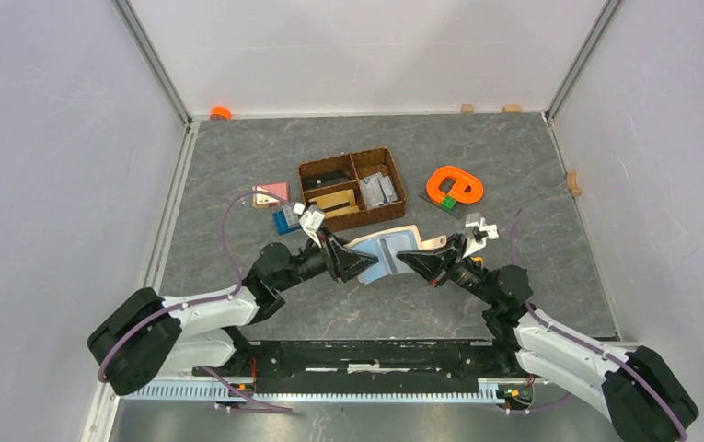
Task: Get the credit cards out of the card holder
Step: Remove the credit card from the card holder.
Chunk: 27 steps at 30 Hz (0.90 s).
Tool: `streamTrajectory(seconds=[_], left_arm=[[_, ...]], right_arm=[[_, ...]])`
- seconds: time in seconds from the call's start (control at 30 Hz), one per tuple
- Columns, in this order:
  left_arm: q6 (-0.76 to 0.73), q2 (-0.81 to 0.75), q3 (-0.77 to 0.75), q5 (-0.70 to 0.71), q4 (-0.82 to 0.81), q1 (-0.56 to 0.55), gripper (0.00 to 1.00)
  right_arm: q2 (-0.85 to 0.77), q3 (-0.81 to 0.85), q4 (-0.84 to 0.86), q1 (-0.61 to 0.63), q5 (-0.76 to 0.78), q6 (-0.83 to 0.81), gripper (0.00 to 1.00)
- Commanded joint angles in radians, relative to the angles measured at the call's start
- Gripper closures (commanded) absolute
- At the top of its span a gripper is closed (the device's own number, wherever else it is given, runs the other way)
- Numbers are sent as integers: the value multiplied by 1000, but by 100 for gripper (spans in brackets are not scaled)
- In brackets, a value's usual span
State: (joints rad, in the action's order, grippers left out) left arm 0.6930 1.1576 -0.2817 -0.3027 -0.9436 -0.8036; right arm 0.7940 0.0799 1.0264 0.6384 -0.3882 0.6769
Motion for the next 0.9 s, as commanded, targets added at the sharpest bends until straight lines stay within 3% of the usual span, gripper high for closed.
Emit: streamTrajectory(seconds=[0.0,0.13,0.33,0.43,0.7,0.8,0.87], left_arm=[[39,23,-33,-101,-163,0,58],[33,15,-44,-93,-119,1,97],[48,-64,-24,29,21,35,98],[64,-76,-20,29,34,54,98],[71,-77,-20,22,36,66,98],[68,-80,-23,34,63,69,98],[66,-81,-25,39,74,70,98]], right_arm=[[33,17,90,-3,-49,19,100],[54,24,81,-3,-51,16,99],[46,76,-104,-3,-26,-78,66],[36,75,-107,-3,-21,-92,57],[27,76,-113,-3,-24,-103,71],[13,73,-121,-3,-15,-110,69],[0,71,-127,-3,-6,-117,62]])
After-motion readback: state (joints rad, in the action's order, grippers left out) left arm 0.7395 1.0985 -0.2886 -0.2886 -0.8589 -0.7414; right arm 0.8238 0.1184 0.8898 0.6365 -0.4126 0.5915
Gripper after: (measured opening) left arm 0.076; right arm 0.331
